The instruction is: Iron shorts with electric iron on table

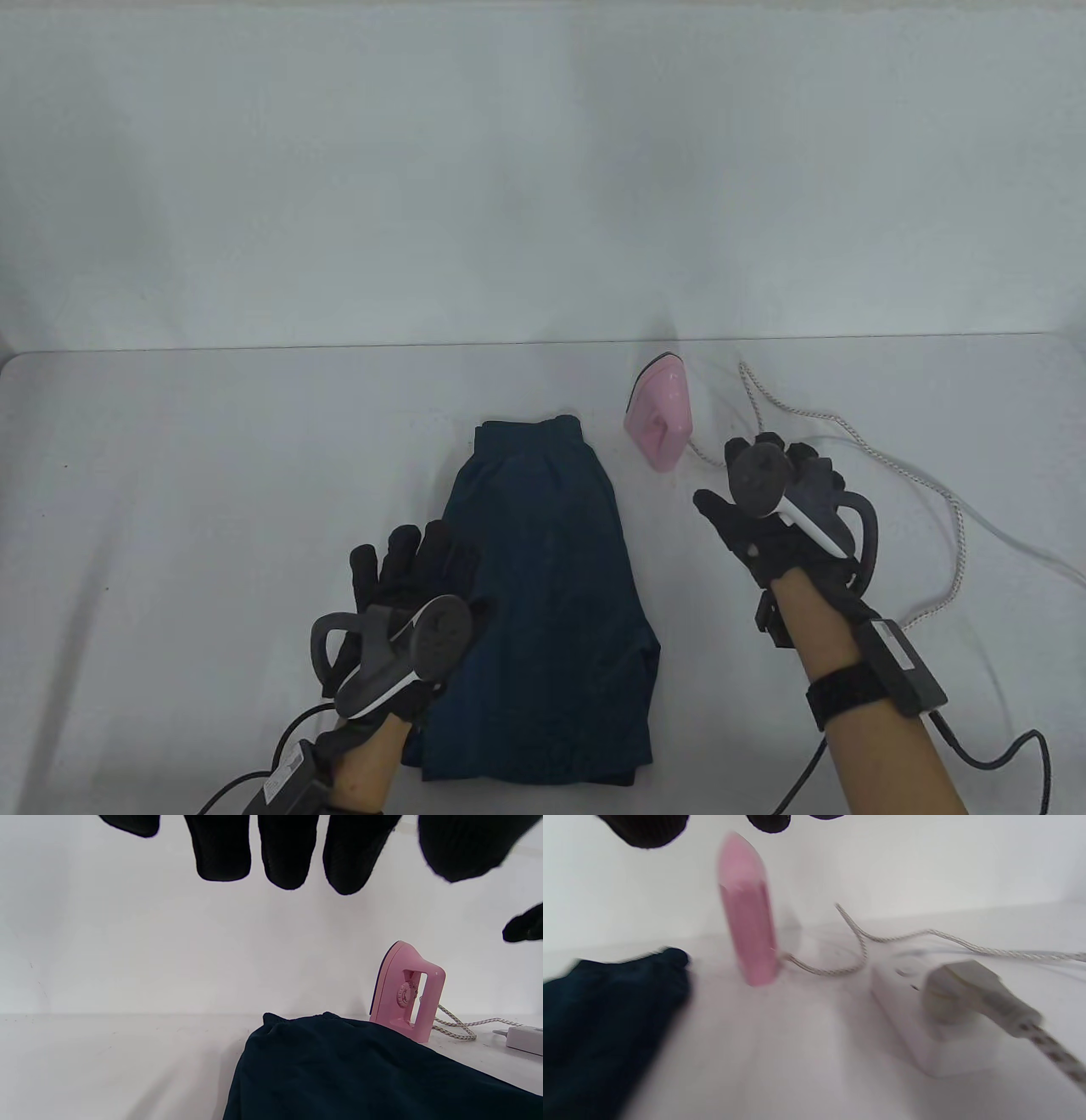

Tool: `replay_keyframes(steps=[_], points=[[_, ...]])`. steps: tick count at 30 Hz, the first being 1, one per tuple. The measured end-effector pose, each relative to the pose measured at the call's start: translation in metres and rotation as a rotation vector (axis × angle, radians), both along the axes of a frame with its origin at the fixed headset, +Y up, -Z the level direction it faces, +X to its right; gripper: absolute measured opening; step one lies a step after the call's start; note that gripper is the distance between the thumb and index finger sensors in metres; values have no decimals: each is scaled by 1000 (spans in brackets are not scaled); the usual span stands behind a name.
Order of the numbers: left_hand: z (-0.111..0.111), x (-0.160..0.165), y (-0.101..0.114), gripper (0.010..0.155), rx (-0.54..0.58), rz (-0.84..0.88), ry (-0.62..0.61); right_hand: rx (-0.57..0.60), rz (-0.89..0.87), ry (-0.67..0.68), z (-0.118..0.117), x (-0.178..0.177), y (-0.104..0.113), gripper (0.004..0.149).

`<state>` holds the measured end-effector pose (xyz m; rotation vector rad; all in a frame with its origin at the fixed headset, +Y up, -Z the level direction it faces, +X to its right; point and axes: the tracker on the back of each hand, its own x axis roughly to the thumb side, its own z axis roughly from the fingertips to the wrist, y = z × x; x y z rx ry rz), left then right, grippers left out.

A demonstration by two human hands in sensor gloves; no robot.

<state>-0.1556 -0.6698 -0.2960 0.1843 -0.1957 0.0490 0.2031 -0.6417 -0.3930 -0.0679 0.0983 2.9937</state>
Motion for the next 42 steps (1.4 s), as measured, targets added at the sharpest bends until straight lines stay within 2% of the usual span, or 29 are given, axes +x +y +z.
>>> replay_keyframes(steps=[4,11,18,22,26,28,31,39,42], points=[[1,1,1,67,13,-9,4,64,-48,92,32,-26,12,78],[2,4,0,67,29,-13,-1,156,-51,242,73,-60,8,78],[1,11,-9,67,-18,-20,-16,214,-11,322,85,-81,-18,77],[-8,13,-20,67,-106,35,-37,236,27,318,86,-81,-23,76],[-30,17,-32,67,-217,71,-20,225,69,325,89,-78,-25,76],[-42,20,-35,66,-230,70,-4,244,53,325,90,-76,-24,76],[-71,29,-34,66,-246,12,49,239,71,328,92,-77,-23,76],[-157,45,-26,69,-294,84,252,277,68,305,95,-74,-18,75],[-186,50,-23,66,-264,79,306,267,61,291,93,-72,-19,75]])
